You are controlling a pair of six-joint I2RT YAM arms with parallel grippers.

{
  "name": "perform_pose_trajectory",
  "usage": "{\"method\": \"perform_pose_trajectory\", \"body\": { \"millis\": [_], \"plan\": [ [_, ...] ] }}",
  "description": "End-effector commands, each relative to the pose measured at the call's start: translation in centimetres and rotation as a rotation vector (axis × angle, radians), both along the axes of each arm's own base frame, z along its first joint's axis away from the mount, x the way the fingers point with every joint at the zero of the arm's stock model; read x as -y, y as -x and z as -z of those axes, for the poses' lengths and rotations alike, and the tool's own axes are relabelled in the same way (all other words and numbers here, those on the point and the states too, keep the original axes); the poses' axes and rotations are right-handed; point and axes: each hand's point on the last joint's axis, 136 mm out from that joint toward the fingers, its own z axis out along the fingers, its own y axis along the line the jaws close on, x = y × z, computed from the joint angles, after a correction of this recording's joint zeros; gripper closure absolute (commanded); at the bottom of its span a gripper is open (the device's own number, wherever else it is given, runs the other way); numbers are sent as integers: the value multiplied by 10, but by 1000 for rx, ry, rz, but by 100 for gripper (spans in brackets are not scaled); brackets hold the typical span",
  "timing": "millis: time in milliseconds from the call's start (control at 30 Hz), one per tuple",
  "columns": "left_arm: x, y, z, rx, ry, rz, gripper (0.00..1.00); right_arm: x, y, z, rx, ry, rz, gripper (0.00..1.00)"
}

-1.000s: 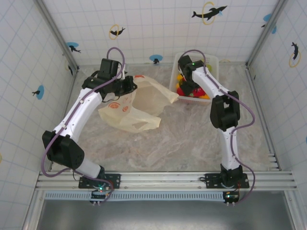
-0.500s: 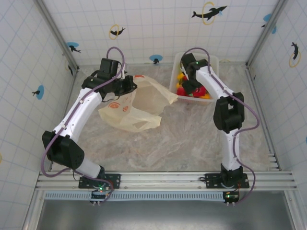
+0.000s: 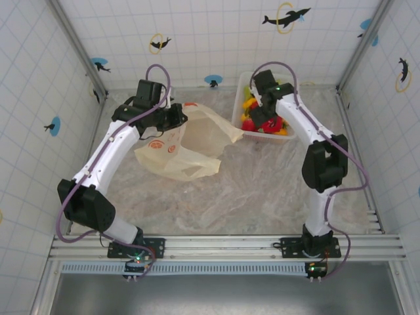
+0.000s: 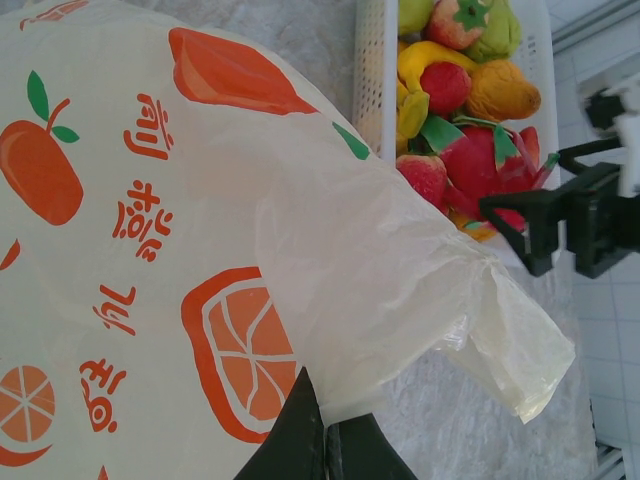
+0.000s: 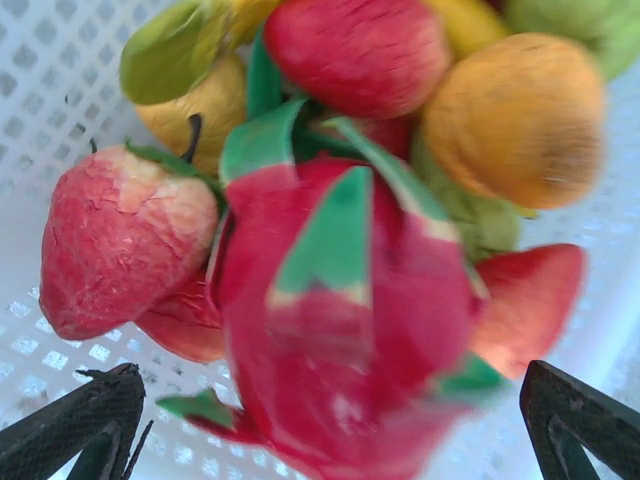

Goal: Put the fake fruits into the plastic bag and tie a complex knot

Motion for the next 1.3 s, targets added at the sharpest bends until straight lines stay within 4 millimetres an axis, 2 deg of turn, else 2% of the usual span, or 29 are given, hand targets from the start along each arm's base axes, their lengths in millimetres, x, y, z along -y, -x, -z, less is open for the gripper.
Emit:
{"method": "perform_pose_trajectory", "body": {
  "millis": [0, 133, 267, 300, 400, 567, 700, 867, 967, 1267],
  "plan": [
    [-5, 3, -17, 30, -3, -4, 100, 2, -6, 8, -38, 62, -26, 0],
    [-5, 3, -17, 29, -4, -5, 100, 1, -10, 23, -87, 107, -37, 0],
    [-6, 3, -17, 30, -6, -6, 100, 12, -10, 29, -114, 191, -25, 0],
    [-6, 3, -17, 29, -7, -5, 100, 11, -9, 40, -142, 197, -33, 0],
    [-6, 3, -17, 30, -9, -3, 100, 13, -8, 50, -187, 223, -47, 0],
    [-6, 3, -16, 29, -11, -3, 100, 35, -8, 52, -246, 280, 13, 0],
    [-6, 2, -17, 29, -14, -1, 100, 46, 3, 66, -339, 254, 47, 0],
    [-6, 2, -18, 30, -18, 1, 100, 56, 24, 94, -473, 249, 74, 0],
    [-6, 3, -19, 32, -20, 2, 100, 63, 27, 98, -479, 274, 99, 0],
    [-7, 3, -18, 31, -25, 3, 100, 60, 39, 117, -542, 260, 83, 2]
  ]
}}
